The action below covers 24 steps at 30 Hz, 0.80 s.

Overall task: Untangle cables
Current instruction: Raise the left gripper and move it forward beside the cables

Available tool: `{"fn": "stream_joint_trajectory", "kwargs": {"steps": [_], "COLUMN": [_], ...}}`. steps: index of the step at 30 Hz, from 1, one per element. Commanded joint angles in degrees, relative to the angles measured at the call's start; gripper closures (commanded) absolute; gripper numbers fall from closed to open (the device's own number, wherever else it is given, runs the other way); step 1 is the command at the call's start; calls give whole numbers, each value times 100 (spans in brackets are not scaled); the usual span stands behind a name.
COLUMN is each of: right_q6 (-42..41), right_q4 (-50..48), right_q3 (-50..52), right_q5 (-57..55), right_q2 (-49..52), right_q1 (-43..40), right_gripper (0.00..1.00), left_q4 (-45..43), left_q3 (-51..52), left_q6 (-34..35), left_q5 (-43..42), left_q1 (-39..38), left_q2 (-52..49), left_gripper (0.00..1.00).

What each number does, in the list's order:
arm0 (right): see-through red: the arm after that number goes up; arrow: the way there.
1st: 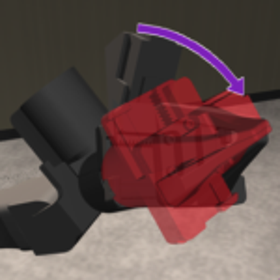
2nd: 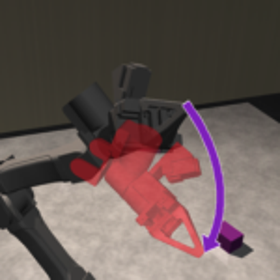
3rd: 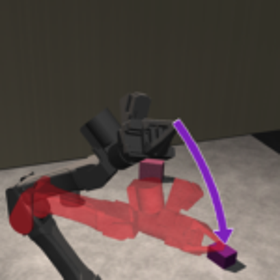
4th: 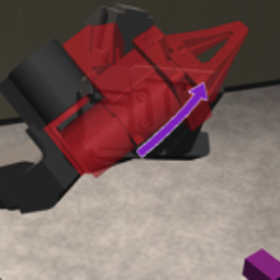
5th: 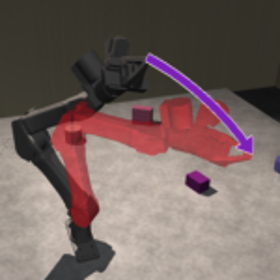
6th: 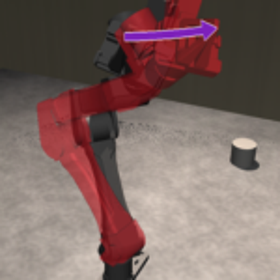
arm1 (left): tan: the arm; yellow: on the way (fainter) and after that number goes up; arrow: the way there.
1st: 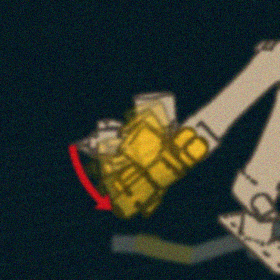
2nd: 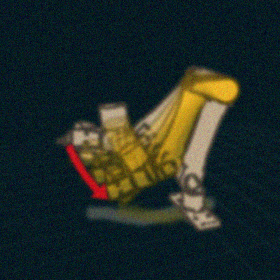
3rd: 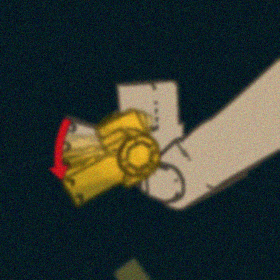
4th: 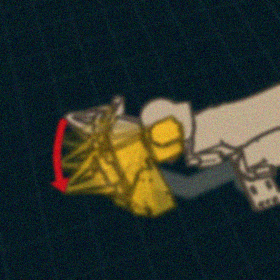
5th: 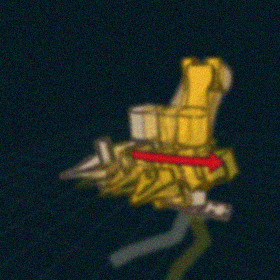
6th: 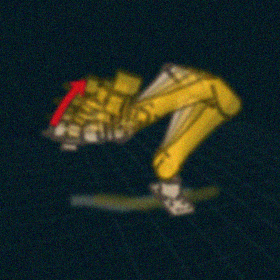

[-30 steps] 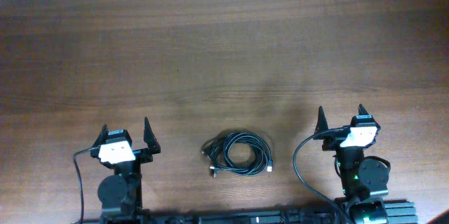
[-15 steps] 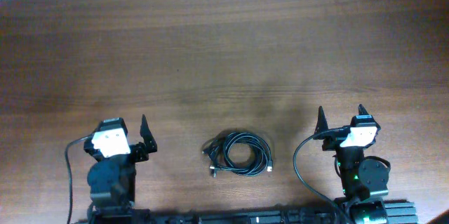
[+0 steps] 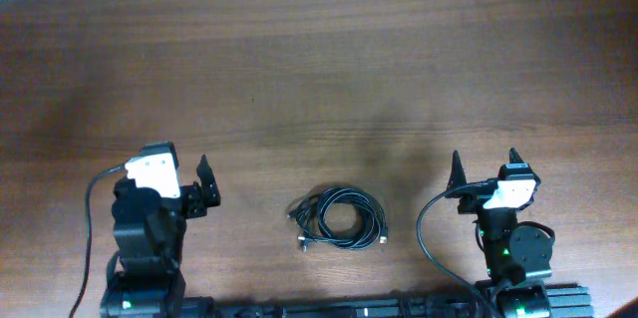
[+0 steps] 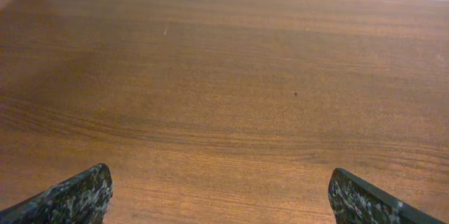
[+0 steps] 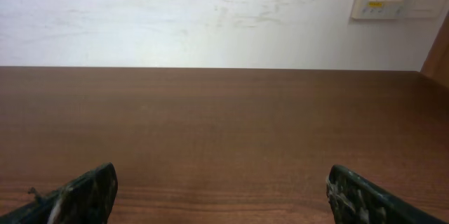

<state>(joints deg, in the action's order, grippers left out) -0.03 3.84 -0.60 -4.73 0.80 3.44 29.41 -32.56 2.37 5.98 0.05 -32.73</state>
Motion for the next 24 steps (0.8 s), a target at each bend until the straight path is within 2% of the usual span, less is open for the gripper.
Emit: {"fn": "stream_joint_trajectory", "kwargs": {"steps": [1, 13, 21, 24], "right_q6": [-22, -22, -24, -24], "right_q4": [31, 31, 31, 31], "right_q3": [26, 26, 26, 26], "right_q5": [-133, -133, -133, -133], "right_q2": [-59, -59, -59, -59], "right_q1": [31, 31, 31, 31], "right_gripper": [7, 7, 7, 7], "left_q4": [151, 938, 990, 997], "left_q3": [-439, -1650, -1825, -1880], "left_q6": [-109, -111, -114, -439], "left_q5": [-83, -813, -1152, -1486], "left_q1": [-28, -28, -28, -28], "left_q2": [-450, -2275, -2780, -2826], "left_gripper": [1, 1, 1, 1]}}
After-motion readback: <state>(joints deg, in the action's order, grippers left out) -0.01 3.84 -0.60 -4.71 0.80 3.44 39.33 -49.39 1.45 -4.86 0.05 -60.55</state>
